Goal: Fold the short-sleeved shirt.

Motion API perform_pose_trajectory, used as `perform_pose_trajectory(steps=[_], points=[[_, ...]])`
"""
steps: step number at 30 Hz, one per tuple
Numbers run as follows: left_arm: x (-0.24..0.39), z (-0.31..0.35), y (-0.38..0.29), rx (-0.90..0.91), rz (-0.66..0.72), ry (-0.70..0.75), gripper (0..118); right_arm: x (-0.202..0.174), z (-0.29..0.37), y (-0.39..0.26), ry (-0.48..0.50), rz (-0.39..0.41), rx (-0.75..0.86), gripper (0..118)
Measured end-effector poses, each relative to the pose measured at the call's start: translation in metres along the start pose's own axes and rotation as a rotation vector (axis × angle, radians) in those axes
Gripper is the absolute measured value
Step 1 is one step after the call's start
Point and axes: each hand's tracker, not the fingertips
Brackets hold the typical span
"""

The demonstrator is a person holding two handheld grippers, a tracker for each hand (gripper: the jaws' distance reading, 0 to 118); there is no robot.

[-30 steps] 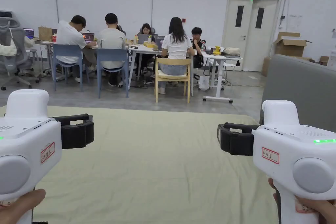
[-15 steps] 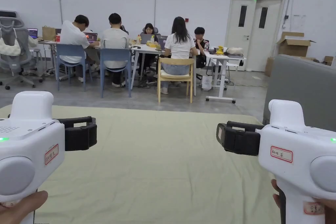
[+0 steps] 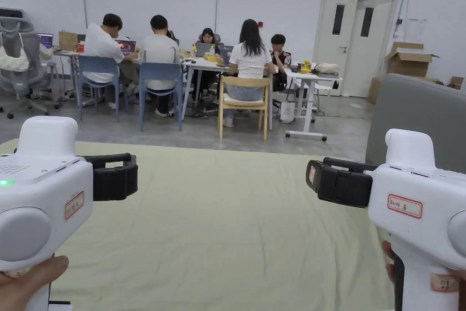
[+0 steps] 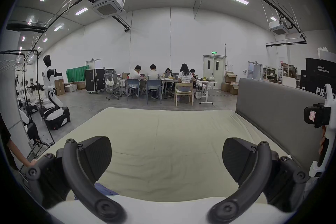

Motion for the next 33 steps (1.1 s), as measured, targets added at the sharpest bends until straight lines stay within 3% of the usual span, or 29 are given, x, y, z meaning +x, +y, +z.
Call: perform_pose_trajectory(steps=[7, 13, 21, 33], points=[[0.001, 0.001, 0.001, 0.009, 0.024, 0.0, 118, -0.011, 0.005, -0.004, -0.141, 0.103, 0.087, 118], [0.002, 0.003, 0.001, 0.014, 0.017, 0.01, 118, -0.009, 0.006, -0.003, -0.106, 0.099, 0.088, 118], [0.001, 0.002, 0.0, 0.005, 0.012, 0.014, 118, -0.015, 0.005, -0.009, -0.172, 0.14, 0.104, 118], [0.002, 0.002, 0.0, 0.013, 0.013, 0.012, 118, -0.014, 0.004, -0.011, -0.169, 0.136, 0.093, 118]])
